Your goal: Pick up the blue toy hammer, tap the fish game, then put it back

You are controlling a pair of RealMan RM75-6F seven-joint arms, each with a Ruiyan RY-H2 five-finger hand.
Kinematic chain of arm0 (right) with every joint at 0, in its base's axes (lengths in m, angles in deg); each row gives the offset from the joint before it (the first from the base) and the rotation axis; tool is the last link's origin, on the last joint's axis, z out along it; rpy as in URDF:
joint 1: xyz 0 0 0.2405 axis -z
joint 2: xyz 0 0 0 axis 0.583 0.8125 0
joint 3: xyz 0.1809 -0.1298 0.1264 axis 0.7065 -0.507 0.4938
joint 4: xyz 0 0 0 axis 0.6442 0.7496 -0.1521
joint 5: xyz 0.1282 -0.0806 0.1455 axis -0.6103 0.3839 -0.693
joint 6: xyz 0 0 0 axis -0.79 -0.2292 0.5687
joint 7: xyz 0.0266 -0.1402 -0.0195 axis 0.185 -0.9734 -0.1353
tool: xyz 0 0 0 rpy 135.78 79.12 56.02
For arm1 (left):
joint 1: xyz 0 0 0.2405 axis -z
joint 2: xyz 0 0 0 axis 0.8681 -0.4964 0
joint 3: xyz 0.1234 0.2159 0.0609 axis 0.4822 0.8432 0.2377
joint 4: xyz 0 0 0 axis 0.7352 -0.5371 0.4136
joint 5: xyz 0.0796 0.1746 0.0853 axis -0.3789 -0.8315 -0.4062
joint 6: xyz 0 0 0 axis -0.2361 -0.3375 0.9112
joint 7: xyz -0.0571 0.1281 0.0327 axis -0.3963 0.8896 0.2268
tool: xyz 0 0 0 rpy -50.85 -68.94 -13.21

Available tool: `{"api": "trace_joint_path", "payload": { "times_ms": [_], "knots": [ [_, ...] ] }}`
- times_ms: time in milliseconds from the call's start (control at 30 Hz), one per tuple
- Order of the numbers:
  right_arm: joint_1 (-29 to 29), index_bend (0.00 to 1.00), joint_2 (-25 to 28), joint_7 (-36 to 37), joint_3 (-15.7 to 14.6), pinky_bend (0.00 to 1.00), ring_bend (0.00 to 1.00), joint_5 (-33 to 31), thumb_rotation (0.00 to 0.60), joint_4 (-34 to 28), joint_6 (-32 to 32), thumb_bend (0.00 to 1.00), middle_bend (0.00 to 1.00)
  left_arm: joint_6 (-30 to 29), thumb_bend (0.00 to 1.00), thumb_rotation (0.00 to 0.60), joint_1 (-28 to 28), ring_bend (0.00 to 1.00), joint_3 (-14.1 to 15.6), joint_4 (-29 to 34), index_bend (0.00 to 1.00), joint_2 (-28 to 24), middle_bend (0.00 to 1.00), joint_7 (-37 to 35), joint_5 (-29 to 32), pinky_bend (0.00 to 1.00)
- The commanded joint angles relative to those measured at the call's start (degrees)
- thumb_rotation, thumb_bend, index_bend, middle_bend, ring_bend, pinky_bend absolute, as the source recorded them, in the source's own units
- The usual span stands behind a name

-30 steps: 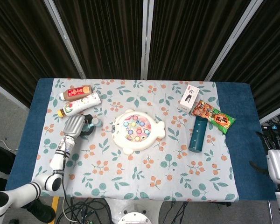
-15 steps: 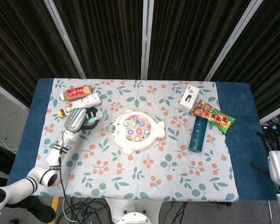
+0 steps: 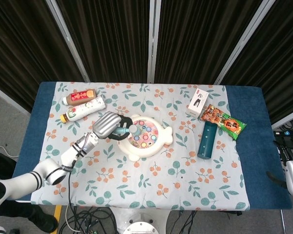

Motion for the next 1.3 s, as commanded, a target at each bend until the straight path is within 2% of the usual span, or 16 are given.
{"api": "trace_joint_path", "payload": {
  "times_ms": [33, 200, 367, 800, 1100, 1300],
  "knots": [
    [0.10, 0.15, -0.14, 0.36, -0.07, 0.02, 0.00, 0.06, 0.600, 0.33, 0.01, 0.05, 0.22, 4.52, 0.51, 0.600, 2.54, 0.58, 0.25, 1.51, 0.69, -0.87, 0.70, 6.22, 1.57, 0.74],
    [0.08, 0.15, -0.27, 0.89, -0.07, 0.02, 0.00, 0.00, 0.600, 0.84, 0.28, 0.05, 0.23, 10.02, 0.51, 0.600, 4.05, 0.58, 0.40, 3.52, 0.69, -1.88, 0.70, 9.49, 4.86, 0.74],
    [0.02, 0.15, -0.41, 1.22, 0.00, 0.02, 0.00, 0.05, 0.600, 1.20, 0.40, 0.05, 0.23, 15.68, 0.51, 0.600, 5.65, 0.58, 0.73, 6.29, 0.69, -3.87, 0.70, 9.75, 7.79, 0.74],
    [0.46, 0.15, -0.62, 2.03, -0.03, 0.03, 0.00, -0.22, 0.600, 1.78, 0.24, 0.05, 0.22, 20.12, 0.51, 0.600, 7.49, 0.58, 0.33, 8.37, 0.69, -4.80, 0.70, 14.17, 12.64, 0.74],
    [0.61, 0.15, -0.77, 2.82, 0.09, 0.02, 0.00, -0.01, 0.600, 2.45, -0.05, 0.05, 0.23, 19.67, 0.51, 0.600, 7.41, 0.58, -1.28, 9.53, 0.69, -5.50, 0.70, 11.62, 14.73, 0.74],
    [0.76, 0.15, -0.86, 3.24, 0.08, 0.02, 0.00, -0.28, 0.600, 2.79, 0.07, 0.05, 0.22, 20.13, 0.51, 0.600, 8.00, 0.58, -0.95, 8.35, 0.69, -4.59, 0.70, 12.47, 14.76, 0.74]
  ]
}}
